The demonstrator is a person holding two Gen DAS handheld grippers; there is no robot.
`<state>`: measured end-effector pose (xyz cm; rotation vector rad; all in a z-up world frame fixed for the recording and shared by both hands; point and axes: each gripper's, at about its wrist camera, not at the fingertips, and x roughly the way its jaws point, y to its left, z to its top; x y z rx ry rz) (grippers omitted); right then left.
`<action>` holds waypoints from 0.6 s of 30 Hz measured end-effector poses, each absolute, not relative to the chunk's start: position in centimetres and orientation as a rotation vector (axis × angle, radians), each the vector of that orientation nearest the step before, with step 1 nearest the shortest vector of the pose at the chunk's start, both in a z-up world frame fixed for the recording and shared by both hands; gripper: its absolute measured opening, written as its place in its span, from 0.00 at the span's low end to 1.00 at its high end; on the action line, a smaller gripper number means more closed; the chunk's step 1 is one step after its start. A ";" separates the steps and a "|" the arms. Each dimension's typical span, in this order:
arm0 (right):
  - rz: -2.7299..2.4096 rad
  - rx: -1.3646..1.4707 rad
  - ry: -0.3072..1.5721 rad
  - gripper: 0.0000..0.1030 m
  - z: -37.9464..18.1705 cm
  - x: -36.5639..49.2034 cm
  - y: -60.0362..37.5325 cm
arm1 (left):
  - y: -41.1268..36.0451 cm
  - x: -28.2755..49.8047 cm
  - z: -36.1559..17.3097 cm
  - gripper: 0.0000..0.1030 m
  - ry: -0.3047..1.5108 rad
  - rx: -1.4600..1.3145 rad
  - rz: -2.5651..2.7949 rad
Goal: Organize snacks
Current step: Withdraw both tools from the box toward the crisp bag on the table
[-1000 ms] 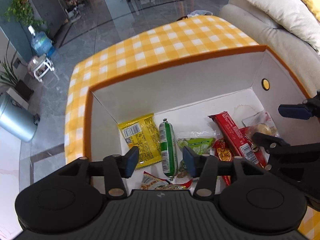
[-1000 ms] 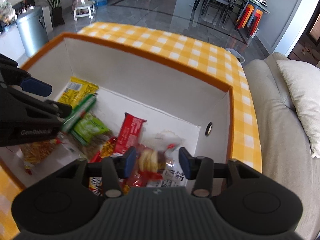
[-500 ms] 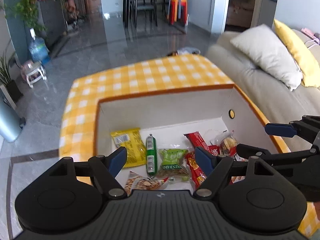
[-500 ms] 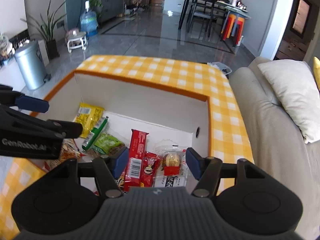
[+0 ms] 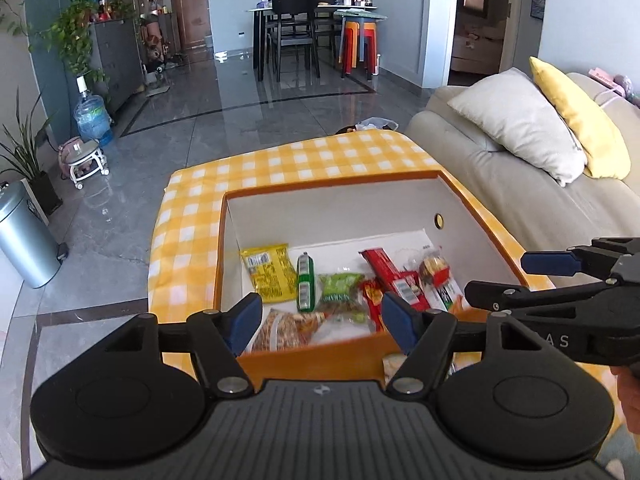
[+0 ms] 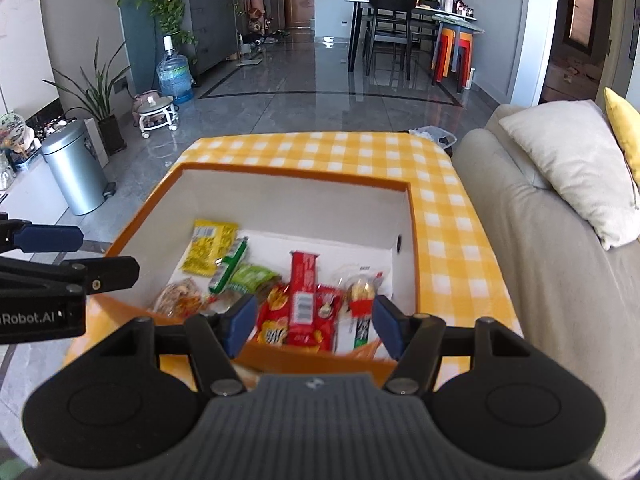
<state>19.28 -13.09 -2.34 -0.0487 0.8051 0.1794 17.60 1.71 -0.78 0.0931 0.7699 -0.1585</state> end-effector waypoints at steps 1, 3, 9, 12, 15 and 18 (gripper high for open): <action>0.180 -0.048 0.808 0.60 -2.3 18.7 -13.1 | 1.7 17.0 -0.9 0.78 0.773 0.095 -0.156; 0.181 -0.049 0.814 0.61 -2.4 17.4 -13.2 | 1.7 16.1 -1.2 0.78 0.783 0.087 -0.151; 0.165 -0.004 0.859 0.61 -3.8 14.0 -14.6 | 1.9 13.9 -2.6 0.78 0.831 0.041 -0.163; 0.165 0.014 0.893 0.61 -4.8 12.6 -14.9 | 1.9 13.1 -3.6 0.77 0.866 0.002 -0.165; 0.172 0.019 0.916 0.61 -5.8 11.2 -15.1 | 1.8 12.1 -4.1 0.77 0.882 -0.009 -0.164; 0.170 0.023 0.930 0.61 -6.5 9.9 -15.4 | 1.8 11.5 -4.7 0.77 0.902 -0.027 -0.163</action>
